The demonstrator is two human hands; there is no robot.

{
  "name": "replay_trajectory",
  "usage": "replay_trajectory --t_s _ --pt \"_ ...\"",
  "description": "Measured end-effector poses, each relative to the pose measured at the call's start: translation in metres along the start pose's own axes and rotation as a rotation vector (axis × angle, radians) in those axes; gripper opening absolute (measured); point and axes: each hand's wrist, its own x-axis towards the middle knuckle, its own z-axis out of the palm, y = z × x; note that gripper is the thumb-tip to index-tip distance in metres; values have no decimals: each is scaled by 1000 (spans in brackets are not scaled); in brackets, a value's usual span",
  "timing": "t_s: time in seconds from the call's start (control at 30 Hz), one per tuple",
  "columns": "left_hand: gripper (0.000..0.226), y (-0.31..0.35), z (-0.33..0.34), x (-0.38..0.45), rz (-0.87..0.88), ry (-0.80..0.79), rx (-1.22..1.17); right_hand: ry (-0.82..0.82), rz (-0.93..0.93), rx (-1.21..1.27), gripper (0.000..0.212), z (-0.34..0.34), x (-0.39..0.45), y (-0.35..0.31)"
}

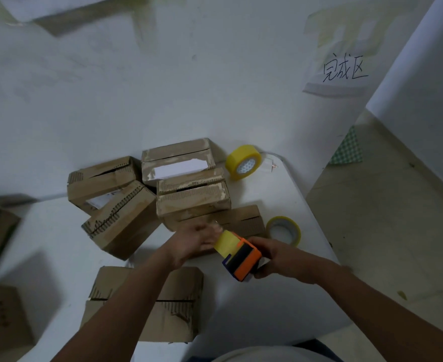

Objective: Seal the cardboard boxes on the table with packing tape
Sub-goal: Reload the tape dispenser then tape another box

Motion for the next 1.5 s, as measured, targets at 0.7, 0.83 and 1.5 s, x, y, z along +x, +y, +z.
replay_trajectory --t_s 0.7,0.83,1.5 --pt "35 4 -12 -91 361 60 192 319 -226 -261 64 62 25 0" --pt "36 1 -25 -94 341 115 211 449 -264 -285 59 78 34 5" --pt "36 -18 -45 -126 313 159 -44 407 -251 -282 65 106 53 -14"
